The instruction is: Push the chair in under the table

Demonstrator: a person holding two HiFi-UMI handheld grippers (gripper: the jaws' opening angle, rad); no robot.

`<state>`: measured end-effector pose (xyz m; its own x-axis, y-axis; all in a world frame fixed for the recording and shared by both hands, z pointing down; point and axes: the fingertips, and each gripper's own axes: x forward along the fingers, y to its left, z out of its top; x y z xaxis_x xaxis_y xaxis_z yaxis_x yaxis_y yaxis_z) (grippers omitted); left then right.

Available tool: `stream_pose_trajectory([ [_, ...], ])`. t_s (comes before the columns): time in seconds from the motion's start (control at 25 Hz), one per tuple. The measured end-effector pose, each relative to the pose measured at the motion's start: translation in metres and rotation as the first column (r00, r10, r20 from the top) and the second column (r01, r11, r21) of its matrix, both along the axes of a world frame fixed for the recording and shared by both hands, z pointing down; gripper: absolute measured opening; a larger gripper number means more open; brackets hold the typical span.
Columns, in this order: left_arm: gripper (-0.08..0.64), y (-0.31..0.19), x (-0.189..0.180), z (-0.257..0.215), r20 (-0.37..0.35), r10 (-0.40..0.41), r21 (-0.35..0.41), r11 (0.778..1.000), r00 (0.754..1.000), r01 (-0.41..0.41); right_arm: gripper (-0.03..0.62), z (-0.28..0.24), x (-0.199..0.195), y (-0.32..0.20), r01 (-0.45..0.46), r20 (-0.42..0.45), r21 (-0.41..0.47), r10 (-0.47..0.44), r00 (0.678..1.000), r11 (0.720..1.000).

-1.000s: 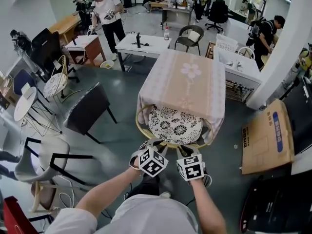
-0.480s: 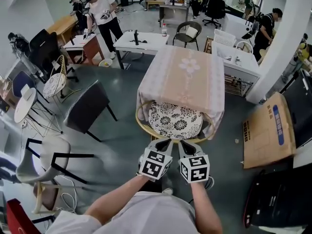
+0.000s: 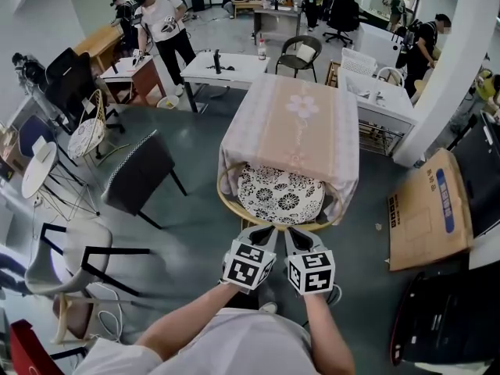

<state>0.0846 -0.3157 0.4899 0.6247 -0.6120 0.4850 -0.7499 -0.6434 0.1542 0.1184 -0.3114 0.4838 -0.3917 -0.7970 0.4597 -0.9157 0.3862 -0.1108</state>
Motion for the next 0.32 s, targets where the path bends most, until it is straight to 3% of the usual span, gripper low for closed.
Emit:
stream_pose_trajectory([
  [0.32,0.006,-0.0002,-0.0008,-0.0012,-0.009,-0.001,-0.008,1.0,1.0,0.001,0.005,0.0006,-0.003,0.0,0.005,0.001,-0.007,-0.005,1.0,1.0],
])
